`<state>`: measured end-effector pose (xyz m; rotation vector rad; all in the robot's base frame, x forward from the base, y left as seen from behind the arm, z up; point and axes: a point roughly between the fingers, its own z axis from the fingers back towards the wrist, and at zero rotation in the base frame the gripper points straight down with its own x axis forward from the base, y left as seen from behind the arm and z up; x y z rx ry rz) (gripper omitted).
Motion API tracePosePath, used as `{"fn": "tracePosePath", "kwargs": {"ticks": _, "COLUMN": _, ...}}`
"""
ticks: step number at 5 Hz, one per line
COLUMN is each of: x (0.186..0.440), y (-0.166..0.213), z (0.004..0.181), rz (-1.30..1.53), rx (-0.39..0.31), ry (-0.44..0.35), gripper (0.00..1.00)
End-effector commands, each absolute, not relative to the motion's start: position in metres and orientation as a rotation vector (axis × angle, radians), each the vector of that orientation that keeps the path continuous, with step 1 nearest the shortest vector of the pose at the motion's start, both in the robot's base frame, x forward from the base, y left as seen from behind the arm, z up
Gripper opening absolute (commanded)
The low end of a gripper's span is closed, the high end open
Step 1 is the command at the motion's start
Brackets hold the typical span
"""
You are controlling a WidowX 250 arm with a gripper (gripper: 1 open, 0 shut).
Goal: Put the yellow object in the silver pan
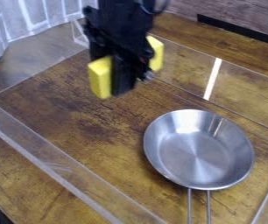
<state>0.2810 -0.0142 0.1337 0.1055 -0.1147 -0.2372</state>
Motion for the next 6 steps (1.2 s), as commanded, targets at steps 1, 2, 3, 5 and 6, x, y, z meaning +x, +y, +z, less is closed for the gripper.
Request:
{"fn": "tracePosePath", "kwargs": {"ticks": 1, "x": 0.283, "y": -0.039, "z": 0.153, "rz": -0.257, "rx": 0.109, "ry": -0.188, "gripper": 0.00}}
{"fn": "tracePosePath", "kwargs": {"ticks": 2, "x": 0.288, "y": -0.058, "z": 0.154, "rz": -0.278, "rx": 0.112, "ry": -0.196, "gripper": 0.00}}
{"fn": "tracePosePath", "kwargs": {"ticks": 3, "x": 0.292, "y": -0.071, "z": 0.151, "rz": -0.291, "rx": 0.116, "ry": -0.203, "gripper": 0.00}}
{"fn": "tracePosePath", "kwargs": {"ticks": 5, "x": 0.298, "y": -0.082, "z": 0.145, "rz": -0.309, "rx": 0.129, "ry": -0.191, "gripper": 0.00}}
{"fn": "tracePosePath", "kwargs": {"ticks": 6, "x": 0.298, "y": -0.089, "z": 0.139, "rz": -0.306, "rx": 0.125, "ry": -0.193, "gripper": 1.00}}
